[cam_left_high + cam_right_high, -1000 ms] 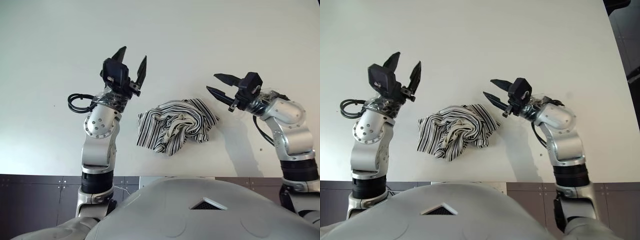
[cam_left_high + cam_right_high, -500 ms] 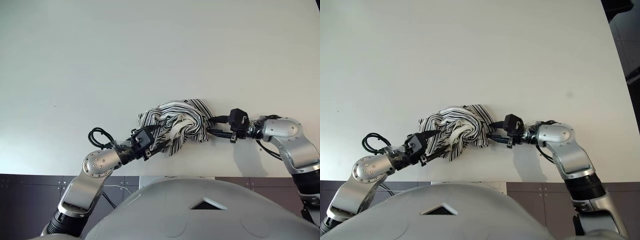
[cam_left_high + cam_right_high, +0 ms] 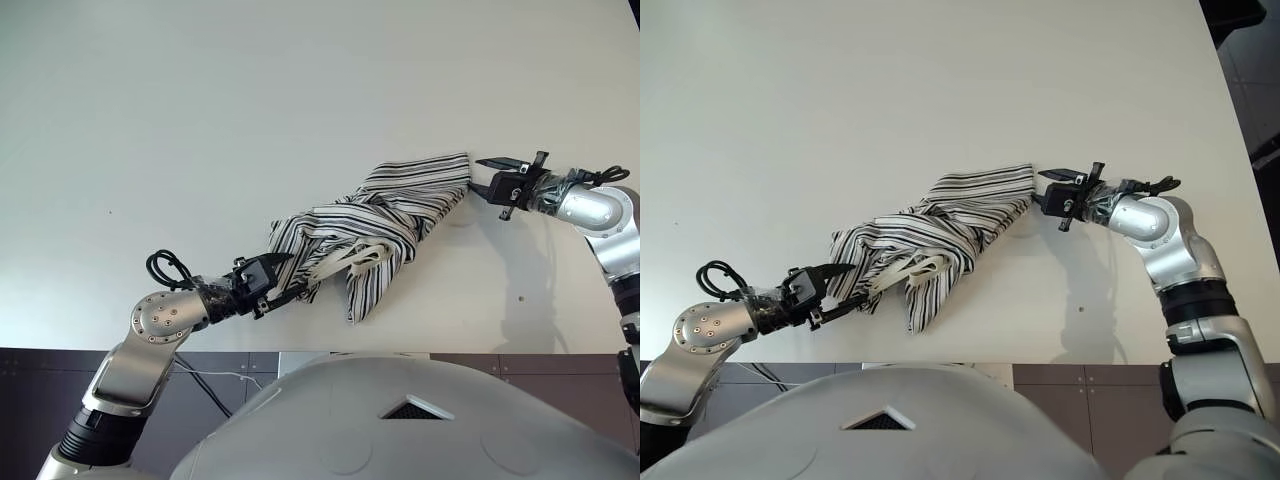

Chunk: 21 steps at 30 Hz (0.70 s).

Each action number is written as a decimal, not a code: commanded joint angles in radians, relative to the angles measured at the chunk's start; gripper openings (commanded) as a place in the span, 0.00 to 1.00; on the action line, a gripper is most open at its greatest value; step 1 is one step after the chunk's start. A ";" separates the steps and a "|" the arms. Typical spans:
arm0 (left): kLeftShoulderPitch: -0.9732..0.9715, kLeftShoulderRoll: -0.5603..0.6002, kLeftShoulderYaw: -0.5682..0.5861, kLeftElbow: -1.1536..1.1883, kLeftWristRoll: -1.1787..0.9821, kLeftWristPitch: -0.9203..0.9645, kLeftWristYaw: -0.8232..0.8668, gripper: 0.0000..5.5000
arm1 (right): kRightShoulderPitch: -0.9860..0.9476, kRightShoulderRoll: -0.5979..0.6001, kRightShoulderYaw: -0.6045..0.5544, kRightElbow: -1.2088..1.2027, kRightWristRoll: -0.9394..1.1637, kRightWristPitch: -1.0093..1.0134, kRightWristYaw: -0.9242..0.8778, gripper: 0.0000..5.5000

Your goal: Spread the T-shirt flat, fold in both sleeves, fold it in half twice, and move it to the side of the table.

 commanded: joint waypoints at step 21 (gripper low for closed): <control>0.136 0.072 -0.097 -0.198 0.012 0.082 -0.077 0.51 | 0.577 0.012 0.094 -0.926 0.596 0.688 0.350 0.35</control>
